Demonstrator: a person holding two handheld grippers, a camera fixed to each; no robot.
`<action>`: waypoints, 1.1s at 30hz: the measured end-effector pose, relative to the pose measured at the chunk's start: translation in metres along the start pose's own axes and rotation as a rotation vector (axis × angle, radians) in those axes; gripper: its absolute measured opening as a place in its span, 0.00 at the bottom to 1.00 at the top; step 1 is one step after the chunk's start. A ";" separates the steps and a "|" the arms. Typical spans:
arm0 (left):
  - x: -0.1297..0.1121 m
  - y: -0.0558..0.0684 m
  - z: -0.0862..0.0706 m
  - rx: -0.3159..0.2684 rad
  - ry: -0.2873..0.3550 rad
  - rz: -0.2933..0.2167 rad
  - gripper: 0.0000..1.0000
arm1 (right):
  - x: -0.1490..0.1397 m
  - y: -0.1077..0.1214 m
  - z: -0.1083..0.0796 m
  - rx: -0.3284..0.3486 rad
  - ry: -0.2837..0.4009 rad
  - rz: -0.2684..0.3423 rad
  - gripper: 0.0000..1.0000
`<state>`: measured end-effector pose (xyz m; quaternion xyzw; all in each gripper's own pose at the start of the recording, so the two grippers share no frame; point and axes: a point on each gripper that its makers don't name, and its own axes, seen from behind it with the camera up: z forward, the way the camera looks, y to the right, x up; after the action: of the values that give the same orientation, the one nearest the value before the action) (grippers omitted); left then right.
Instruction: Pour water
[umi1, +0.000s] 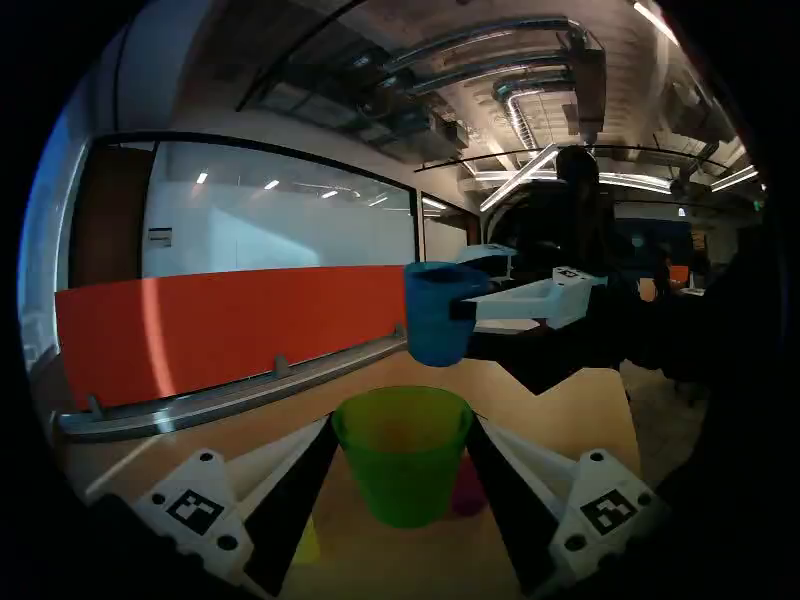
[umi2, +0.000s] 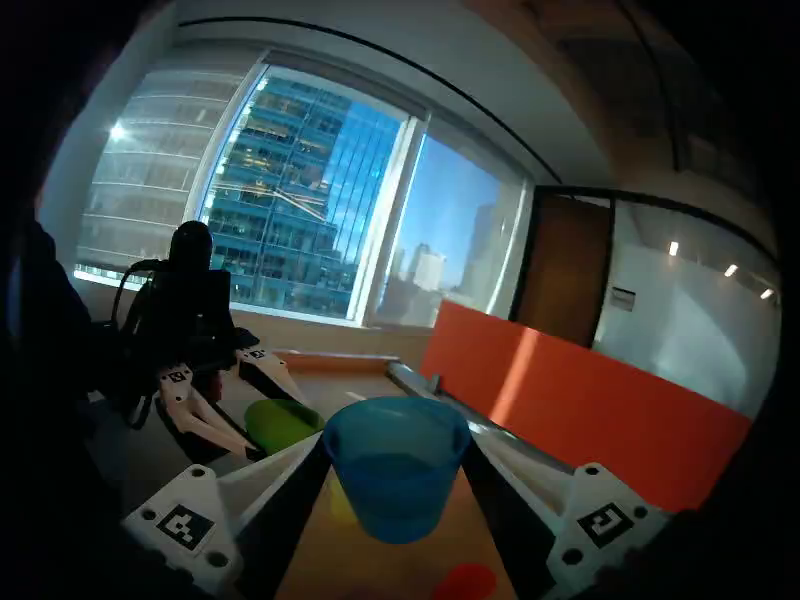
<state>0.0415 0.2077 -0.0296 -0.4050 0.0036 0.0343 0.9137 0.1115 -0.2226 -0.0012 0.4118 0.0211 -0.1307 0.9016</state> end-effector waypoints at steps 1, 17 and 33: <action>-0.001 0.001 0.000 -0.003 -0.001 -0.001 0.89 | 0.001 0.000 0.000 0.000 0.000 -0.010 0.91; -0.010 0.016 0.006 -0.040 -0.014 -0.004 0.89 | 0.025 0.004 0.010 0.005 0.000 -0.219 0.91; -0.011 0.019 0.009 -0.051 -0.013 -0.004 0.89 | 0.048 0.010 0.026 0.007 0.005 -0.457 0.91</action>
<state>0.0287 0.2258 -0.0371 -0.4279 -0.0042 0.0353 0.9031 0.1585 -0.2463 0.0160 0.3999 0.1154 -0.3305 0.8471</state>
